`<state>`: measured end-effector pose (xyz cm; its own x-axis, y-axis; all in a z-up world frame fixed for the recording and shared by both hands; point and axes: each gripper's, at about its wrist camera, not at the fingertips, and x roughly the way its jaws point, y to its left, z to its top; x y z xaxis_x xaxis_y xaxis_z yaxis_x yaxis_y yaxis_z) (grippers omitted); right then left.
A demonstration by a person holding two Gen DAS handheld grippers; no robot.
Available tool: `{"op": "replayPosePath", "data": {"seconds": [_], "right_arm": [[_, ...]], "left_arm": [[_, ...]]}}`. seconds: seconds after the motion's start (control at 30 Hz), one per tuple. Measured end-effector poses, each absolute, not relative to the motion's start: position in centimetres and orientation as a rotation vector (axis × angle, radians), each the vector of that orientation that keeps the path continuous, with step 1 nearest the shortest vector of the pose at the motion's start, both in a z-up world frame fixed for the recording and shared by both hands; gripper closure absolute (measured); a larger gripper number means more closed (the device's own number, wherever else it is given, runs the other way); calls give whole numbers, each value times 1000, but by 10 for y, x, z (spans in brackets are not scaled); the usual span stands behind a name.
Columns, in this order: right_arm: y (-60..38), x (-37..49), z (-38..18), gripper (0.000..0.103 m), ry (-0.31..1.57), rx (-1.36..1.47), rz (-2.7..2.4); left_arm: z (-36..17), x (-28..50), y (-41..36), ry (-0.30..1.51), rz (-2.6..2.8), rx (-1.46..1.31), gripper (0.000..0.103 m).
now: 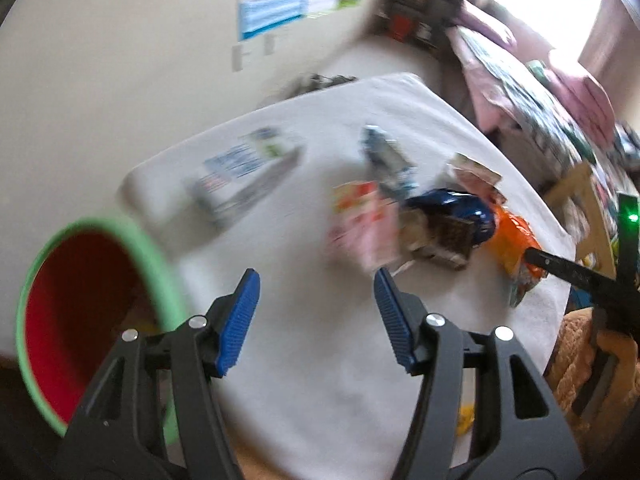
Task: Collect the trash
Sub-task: 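Grasp the pink strawberry wrapper with the left gripper while the right grasps the orange bag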
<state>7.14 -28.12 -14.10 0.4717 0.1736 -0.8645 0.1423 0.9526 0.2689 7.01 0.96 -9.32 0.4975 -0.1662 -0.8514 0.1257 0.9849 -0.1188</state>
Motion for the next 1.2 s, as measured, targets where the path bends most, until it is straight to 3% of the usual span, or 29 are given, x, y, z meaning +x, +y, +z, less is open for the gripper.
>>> {"op": "replayPosePath", "data": {"seconds": [0.2, 0.5, 0.73, 0.9, 1.2], "right_arm": [[-292, 65, -144, 62, 1082, 386, 38], [-295, 66, -148, 56, 1080, 415, 50], [-294, 66, -152, 53, 1089, 436, 51], [-290, 65, -144, 58, 1069, 384, 48], [-285, 65, -141, 61, 1065, 353, 39]], "left_arm": [[-123, 113, -43, 1102, -219, 33, 45], [-159, 147, -57, 1198, -129, 134, 44], [-168, 151, -61, 1216, -157, 177, 41], [-161, 142, -59, 1188, -167, 161, 49], [-140, 96, -25, 1157, -170, 82, 50]]}}
